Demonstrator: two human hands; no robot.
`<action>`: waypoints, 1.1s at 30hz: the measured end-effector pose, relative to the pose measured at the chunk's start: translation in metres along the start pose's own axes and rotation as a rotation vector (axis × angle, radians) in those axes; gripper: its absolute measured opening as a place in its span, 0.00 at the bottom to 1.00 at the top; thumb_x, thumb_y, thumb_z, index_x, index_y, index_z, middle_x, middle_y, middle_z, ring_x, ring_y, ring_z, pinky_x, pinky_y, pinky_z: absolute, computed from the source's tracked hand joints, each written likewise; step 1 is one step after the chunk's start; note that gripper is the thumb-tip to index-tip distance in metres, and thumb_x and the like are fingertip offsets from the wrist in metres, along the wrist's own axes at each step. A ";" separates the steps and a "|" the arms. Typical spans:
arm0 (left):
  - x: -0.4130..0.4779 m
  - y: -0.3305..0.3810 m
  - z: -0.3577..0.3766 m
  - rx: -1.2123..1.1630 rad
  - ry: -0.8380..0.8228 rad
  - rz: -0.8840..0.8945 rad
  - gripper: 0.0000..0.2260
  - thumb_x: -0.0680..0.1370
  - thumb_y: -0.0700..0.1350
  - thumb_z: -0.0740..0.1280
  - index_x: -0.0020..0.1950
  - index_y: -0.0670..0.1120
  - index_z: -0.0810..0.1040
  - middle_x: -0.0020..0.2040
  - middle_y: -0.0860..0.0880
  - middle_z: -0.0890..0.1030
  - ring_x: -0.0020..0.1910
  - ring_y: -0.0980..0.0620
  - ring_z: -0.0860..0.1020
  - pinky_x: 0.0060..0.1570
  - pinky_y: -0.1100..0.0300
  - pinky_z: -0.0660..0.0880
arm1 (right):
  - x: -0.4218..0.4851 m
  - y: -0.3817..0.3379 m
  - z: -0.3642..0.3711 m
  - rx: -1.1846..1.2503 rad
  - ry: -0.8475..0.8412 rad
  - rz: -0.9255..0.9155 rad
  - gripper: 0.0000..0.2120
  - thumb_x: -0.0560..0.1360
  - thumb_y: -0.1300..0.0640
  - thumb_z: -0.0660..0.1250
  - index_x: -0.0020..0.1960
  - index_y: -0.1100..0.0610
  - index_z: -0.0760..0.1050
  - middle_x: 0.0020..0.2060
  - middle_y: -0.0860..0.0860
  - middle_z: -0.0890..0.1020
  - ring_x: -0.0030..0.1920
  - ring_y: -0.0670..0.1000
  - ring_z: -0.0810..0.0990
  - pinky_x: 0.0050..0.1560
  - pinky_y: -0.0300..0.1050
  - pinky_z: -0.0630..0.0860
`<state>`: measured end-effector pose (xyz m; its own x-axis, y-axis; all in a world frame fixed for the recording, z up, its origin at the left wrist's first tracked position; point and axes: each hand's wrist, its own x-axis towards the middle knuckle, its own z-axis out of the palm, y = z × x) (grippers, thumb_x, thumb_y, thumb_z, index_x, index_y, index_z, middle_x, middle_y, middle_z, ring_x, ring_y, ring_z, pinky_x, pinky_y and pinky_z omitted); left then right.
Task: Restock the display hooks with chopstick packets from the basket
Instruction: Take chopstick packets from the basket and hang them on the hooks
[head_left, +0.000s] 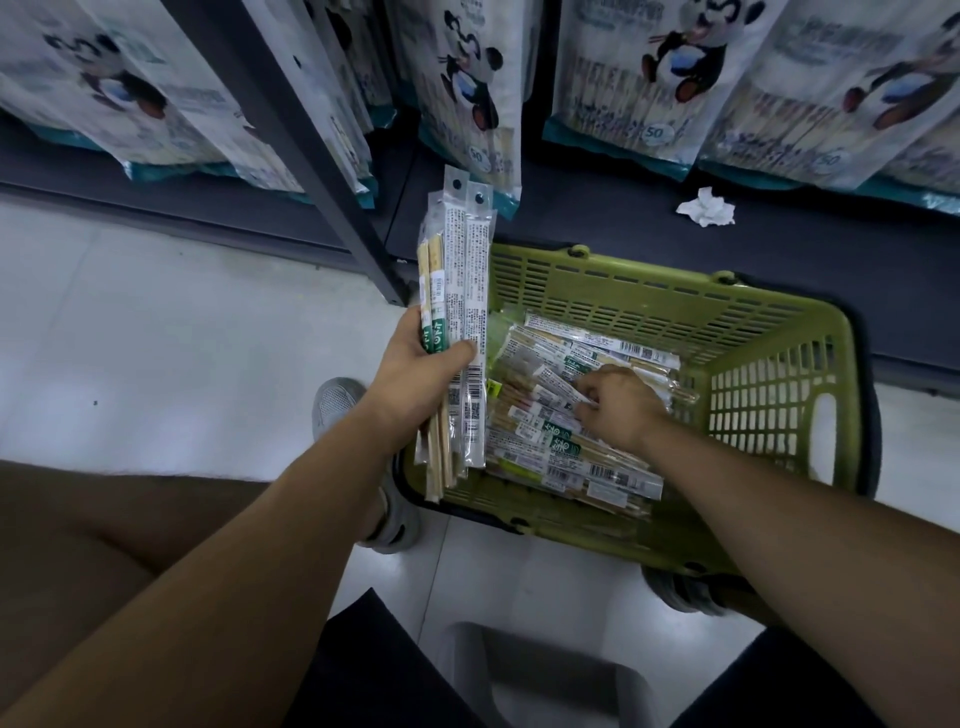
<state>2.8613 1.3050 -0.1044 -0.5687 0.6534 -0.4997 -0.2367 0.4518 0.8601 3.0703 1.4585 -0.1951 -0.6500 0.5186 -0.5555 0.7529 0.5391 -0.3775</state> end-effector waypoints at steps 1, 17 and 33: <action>0.000 0.000 0.000 -0.002 0.003 -0.001 0.22 0.76 0.40 0.72 0.68 0.51 0.73 0.54 0.54 0.86 0.52 0.53 0.85 0.55 0.53 0.81 | -0.001 0.001 -0.002 0.010 0.006 0.001 0.12 0.81 0.51 0.66 0.59 0.56 0.78 0.54 0.56 0.78 0.55 0.58 0.77 0.51 0.49 0.77; -0.013 0.012 0.021 -0.057 -0.024 -0.063 0.12 0.78 0.38 0.70 0.58 0.52 0.80 0.45 0.52 0.87 0.46 0.49 0.86 0.44 0.56 0.81 | -0.043 -0.007 -0.093 0.361 0.281 -0.065 0.06 0.81 0.51 0.67 0.48 0.52 0.76 0.35 0.49 0.79 0.36 0.52 0.78 0.38 0.47 0.72; -0.072 0.110 0.055 -0.034 -0.257 0.203 0.20 0.73 0.52 0.76 0.62 0.64 0.75 0.57 0.59 0.85 0.58 0.58 0.83 0.62 0.54 0.78 | -0.128 -0.098 -0.166 0.778 0.376 -0.208 0.13 0.76 0.52 0.75 0.47 0.62 0.78 0.34 0.51 0.80 0.33 0.44 0.75 0.36 0.41 0.73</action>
<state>2.9194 1.3411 0.0206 -0.3902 0.8621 -0.3234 -0.1671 0.2791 0.9456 3.0626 1.4495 0.0363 -0.6699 0.7174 -0.1912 0.3837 0.1140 -0.9164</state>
